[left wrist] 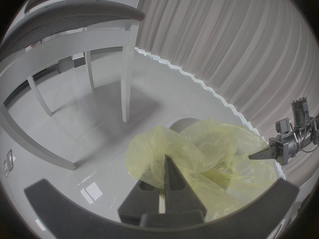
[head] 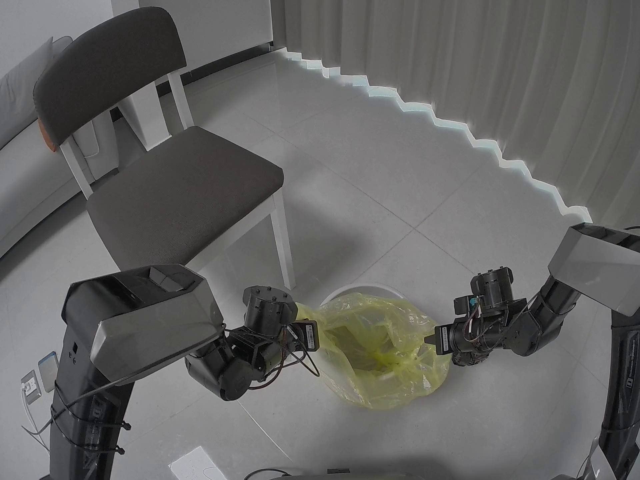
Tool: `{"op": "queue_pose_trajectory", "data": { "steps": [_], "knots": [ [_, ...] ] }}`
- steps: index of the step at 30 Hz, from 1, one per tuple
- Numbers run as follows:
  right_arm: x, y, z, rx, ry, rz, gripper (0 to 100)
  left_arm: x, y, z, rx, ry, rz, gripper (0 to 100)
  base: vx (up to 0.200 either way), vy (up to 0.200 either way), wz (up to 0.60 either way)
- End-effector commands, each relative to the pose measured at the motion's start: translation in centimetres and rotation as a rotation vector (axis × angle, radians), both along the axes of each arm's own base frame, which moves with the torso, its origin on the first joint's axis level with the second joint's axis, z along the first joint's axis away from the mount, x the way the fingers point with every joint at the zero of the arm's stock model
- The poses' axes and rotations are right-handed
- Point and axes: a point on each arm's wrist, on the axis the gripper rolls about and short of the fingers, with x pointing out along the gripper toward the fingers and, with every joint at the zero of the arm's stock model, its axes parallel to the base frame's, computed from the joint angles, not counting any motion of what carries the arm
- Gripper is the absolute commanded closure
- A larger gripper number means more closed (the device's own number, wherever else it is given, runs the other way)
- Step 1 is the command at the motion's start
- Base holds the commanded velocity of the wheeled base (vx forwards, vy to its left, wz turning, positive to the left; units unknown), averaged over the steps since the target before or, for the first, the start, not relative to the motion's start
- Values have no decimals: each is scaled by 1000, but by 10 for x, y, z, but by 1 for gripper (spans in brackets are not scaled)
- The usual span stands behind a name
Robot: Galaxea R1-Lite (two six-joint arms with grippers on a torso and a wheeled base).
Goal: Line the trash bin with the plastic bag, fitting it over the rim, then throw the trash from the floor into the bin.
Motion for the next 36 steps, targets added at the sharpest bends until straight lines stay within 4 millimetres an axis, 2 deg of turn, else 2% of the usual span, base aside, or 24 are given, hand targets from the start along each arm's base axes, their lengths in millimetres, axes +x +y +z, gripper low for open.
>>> {"op": "queue_pose_trajectory", "data": {
  "steps": [1, 3, 6, 7, 8, 12, 13, 22, 29, 36],
  "knots": [
    [-6, -7, 5, -22, -17, 13, 0, -5, -2, 5, -5, -5, -9, 100, 0, 0, 0],
    [-9, -8, 11, -20, -33, 14, 0, -6, -2, 10, -11, -12, -14, 100, 0, 0, 0],
    [-11, -11, 34, -7, -100, 9, 0, -10, -6, 21, -26, -30, -26, 100, 0, 0, 0],
    [-11, -11, 35, -7, -102, 9, 0, -10, -6, 21, -26, -30, -26, 100, 0, 0, 0],
    [-9, -10, 45, 0, -135, 9, 0, -11, -8, 23, -30, -36, -31, 100, 0, 0, 0],
    [3, 1, 57, 14, -188, 30, 0, -11, -8, 22, -27, -36, -30, 100, 0, 0, 0],
    [3, 1, 57, 14, -188, 30, 0, -11, -8, 22, -27, -36, -30, 0, 0, 0, 0],
    [19, 22, 65, 17, -197, 74, 0, -16, -6, 17, -25, -37, -31, 0, 0, 0, 0],
    [30, 36, 45, -22, -160, 128, 0, -24, -2, 13, -30, -52, -34, 0, 0, 0, 0],
    [28, 43, 29, -46, -134, 165, 0, -24, -2, 13, -32, -58, -33, 0, 0, 0, 0]
  ]
}}
